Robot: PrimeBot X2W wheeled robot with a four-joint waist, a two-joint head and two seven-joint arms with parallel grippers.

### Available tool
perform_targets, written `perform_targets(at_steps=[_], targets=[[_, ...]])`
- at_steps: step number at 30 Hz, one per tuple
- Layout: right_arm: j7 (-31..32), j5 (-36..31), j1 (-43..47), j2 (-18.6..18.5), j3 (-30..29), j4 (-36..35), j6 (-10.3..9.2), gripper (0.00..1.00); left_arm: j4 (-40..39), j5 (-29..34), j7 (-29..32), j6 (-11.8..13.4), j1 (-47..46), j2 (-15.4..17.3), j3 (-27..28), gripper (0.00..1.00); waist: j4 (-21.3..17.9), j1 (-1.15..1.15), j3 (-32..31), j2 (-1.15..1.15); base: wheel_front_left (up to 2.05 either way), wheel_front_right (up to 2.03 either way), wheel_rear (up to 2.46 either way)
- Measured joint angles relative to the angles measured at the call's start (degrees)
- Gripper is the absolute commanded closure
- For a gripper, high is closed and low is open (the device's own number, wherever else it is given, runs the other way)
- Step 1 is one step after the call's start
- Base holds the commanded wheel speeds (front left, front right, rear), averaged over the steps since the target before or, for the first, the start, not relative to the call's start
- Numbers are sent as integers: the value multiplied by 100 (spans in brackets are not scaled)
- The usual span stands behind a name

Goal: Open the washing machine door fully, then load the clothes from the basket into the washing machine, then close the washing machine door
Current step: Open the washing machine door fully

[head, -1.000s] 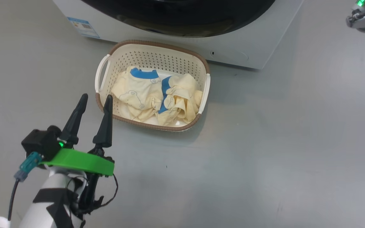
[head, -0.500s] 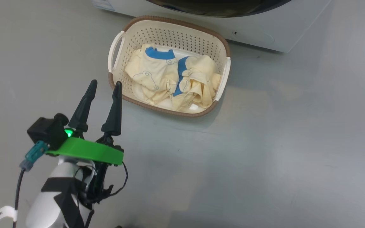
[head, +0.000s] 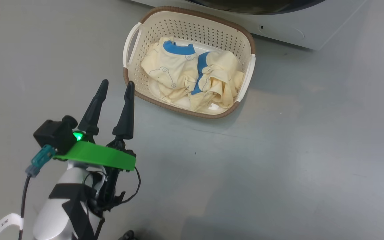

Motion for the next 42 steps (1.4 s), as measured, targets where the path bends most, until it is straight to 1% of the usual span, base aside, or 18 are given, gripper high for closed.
perform_targets(at_steps=[7,18,32,42], targets=[[116,-5,65,-13,232,-56,-1,100,13,0,0,0,-2,-18,13,0,-22,0,-128,0,0,0,0],[322,-42,583,64,563,-371,-1,100,44,4,-1,0,129,-21,83,0,-168,0,-473,0,0,0,0],[654,87,1369,310,895,-634,-1,100,32,62,-23,0,583,34,183,0,-298,0,-1053,0,0,0,0],[829,127,1729,453,1032,-811,-1,100,8,78,-23,0,688,49,226,0,-270,0,-1279,0,0,0,0]])
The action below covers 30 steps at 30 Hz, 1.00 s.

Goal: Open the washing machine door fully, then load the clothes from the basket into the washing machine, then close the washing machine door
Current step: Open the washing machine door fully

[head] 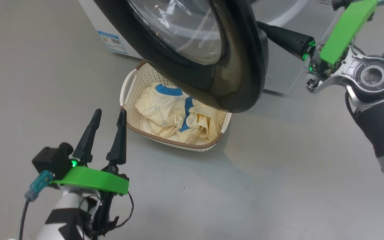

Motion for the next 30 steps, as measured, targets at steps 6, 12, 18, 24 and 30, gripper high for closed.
perform_targets(at_steps=[6,12,18,24,30], targets=[[99,-1,268,159,160,-181,0,100,-1,76,0,0,198,11,9,0,29,0,-151,0,0,0,0],[242,0,441,349,302,-401,0,100,-9,75,0,0,212,32,19,0,76,0,-238,0,0,0,0],[328,-1,573,489,376,-508,0,100,-22,82,0,0,222,34,18,0,142,0,-305,0,0,0,0],[346,-29,677,580,477,-586,0,100,-30,82,0,0,295,31,15,0,197,0,-341,0,0,0,0],[383,-76,681,661,514,-593,0,100,-29,82,0,0,307,31,18,0,184,0,-390,0,0,0,0]])
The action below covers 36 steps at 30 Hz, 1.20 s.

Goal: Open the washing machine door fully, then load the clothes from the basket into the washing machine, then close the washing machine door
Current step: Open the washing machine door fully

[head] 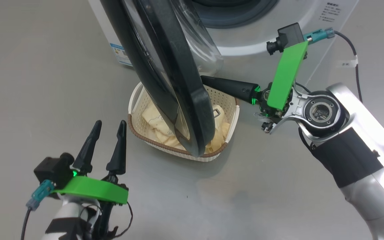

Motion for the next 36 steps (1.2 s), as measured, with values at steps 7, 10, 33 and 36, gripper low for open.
perform_targets(at_steps=[7,10,33,36], targets=[[-234,-79,183,-21,-19,4,0,100,36,-10,0,0,4,34,-83,0,-148,0,-136,0,0,0,0],[-393,-113,263,-104,-73,10,0,69,67,-16,0,0,4,103,-163,0,-236,0,-208,0,0,0,0],[-2078,-439,1666,-913,-144,8,0,0,67,-119,0,0,413,428,161,0,-1092,0,-670,0,0,0,0],[-2306,-513,1786,-1036,-18,56,0,0,62,-119,0,0,498,459,233,0,-1194,0,-702,0,0,0,0]])
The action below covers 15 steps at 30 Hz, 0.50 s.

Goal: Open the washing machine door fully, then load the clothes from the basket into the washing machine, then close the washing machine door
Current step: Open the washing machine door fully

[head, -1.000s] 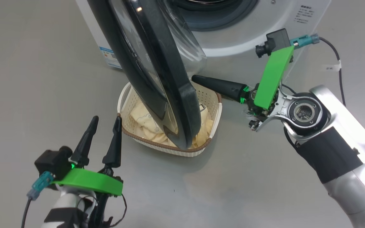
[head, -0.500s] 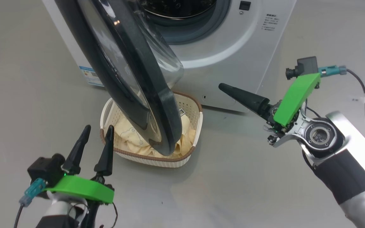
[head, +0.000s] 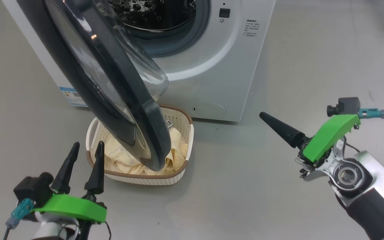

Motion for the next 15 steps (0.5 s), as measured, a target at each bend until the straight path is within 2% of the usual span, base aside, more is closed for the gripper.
perform_targets(at_steps=[15], targets=[[-1517,-339,436,-443,530,454,0,0,-27,2,0,0,243,14,200,0,-292,0,-186,0,0,0,0]])
